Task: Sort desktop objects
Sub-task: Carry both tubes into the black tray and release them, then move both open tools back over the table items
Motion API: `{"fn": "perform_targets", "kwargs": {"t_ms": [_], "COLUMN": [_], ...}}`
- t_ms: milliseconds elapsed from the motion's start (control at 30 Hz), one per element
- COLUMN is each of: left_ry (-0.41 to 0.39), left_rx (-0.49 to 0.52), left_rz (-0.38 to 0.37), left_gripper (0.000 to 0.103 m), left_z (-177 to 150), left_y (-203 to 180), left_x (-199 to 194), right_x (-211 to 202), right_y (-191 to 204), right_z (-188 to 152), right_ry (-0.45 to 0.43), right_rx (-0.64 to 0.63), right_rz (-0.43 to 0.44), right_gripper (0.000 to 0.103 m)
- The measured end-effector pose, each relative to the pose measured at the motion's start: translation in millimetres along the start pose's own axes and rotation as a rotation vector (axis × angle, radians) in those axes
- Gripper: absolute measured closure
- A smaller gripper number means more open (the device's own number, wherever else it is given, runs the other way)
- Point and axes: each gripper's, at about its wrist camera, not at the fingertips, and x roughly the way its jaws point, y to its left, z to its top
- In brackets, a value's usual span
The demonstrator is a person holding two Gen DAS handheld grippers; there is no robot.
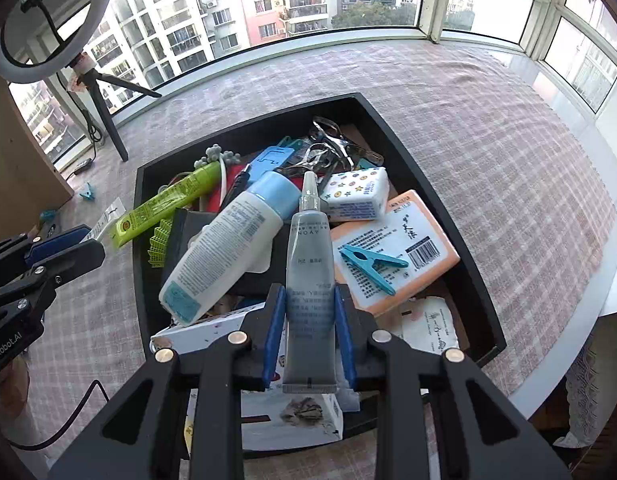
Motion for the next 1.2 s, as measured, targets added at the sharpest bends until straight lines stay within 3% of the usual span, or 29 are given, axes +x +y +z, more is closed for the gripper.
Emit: {"fn": "perform_targets", "kwargs": {"t_ms": [133,167,200,233,467,700,967,1200], "left_ry": [0.002,0.003,0.008,-0.007,-0.016,-0.019,-0.033,-0.040], "left_rx": [0.029,0.035,0.036,0.033,0.007,-0.023,-0.081,-0.191], "left_rz": [-0.057,-0.061,-0.045,-0.026,0.056,0.093,0.148,0.209], "left_gripper": [0.081,0.065,0.039,0.034,0.043,0.043,0.043,0.041], "left_z": [17.3,21.2,23.7,24.6,16.8,2.0,-22.6,-61.7], "left_y": [-28.4,-34.2,-37.7,-37.9,-14.9,13.3,52.7,102.3], "left_x": [6.6,8.7,10.4,9.1,-0.2,-19.1,-43.7,-70.8], "right_x": [-1.0,-0.5,-0.3,-1.8,-8.1,-5.8,-9.3,-6.2], "right_y": [-17.3,-20.9,-24.3,-26.5,-19.6,9.2,65.9,128.8], "right_z": [-1.1,-0.1,1.2,1.6,3.2,5.5,12.3,12.8], "right_ry": [0.003,0.013,0.023,0.019,-0.008,0.000,-0.011,-0.023], "right_rx": [0.035,0.050,0.069,0.081,0.063,0.015,-0.091,-0.190], "right_rz": [-0.003,-0.003,-0.011,-0.011,-0.011,0.018,0.068,0.122], "right_gripper": [0.078,0.075,0.071,0.062,0.061,0.061,0.060,0.060]}}
